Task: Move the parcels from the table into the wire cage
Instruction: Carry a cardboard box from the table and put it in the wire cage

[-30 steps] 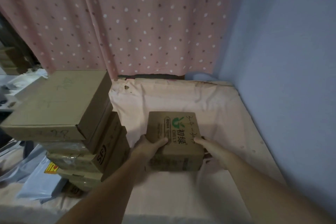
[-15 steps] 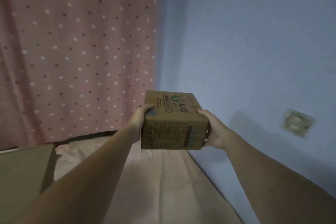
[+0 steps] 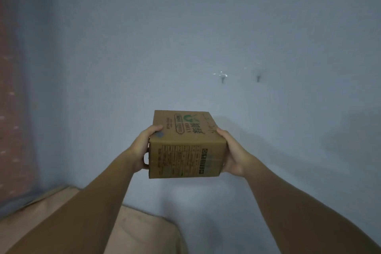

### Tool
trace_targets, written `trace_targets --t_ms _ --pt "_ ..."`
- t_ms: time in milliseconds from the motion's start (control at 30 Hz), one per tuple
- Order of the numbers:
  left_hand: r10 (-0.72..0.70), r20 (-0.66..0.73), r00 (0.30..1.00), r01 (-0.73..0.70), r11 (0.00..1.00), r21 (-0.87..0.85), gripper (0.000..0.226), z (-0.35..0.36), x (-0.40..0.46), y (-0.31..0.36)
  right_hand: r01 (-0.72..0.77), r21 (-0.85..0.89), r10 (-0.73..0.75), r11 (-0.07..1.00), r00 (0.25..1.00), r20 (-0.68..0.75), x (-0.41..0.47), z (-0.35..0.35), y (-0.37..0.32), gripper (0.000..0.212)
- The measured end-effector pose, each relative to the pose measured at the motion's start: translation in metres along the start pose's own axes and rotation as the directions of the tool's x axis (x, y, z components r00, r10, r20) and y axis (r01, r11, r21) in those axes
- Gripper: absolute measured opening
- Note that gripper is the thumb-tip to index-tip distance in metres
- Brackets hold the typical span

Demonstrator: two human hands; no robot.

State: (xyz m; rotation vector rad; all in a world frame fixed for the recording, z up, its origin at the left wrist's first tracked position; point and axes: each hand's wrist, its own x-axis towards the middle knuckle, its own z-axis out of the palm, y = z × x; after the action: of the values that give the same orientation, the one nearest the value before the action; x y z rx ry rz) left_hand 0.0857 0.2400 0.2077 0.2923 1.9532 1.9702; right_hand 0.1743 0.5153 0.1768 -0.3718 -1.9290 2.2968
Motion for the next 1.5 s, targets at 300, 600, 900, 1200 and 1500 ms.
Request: trace_targets --t_ms 300,600,900,1200,1500 --pt "-0.027 0.462 0.887 0.005 0.999 0.049 0.045 0.261 -0.113 -0.026 0.071 -0.059 -0.091 0.996 0.876 -0.474 -0.285 -0.200 0.004 0.065" --pt "-0.032 0.801 0.598 -0.012 0.999 0.048 0.042 0.497 -0.271 -0.049 0.080 -0.091 -0.120 0.993 0.569 -0.813 -0.568 -0.320 0.013 0.066" --pt "-0.067 0.965 0.255 -0.036 0.996 0.078 0.041 0.719 -0.391 -0.084 0.095 -0.079 -0.098 0.992 0.220 -0.971 -0.754 -0.429 0.033 0.063" --pt "-0.202 0.978 -0.060 -0.022 0.979 0.201 0.034 0.928 -0.517 -0.160 0.125 0.005 0.019 0.992 -0.112 -0.993 -0.906 -0.528 0.087 0.056" --pt "-0.307 0.938 -0.160 -0.032 0.951 0.306 0.043 1.097 -0.599 -0.281 0.200 0.135 0.164 0.970 -0.138 -0.977 -1.008 -0.668 0.189 0.072"
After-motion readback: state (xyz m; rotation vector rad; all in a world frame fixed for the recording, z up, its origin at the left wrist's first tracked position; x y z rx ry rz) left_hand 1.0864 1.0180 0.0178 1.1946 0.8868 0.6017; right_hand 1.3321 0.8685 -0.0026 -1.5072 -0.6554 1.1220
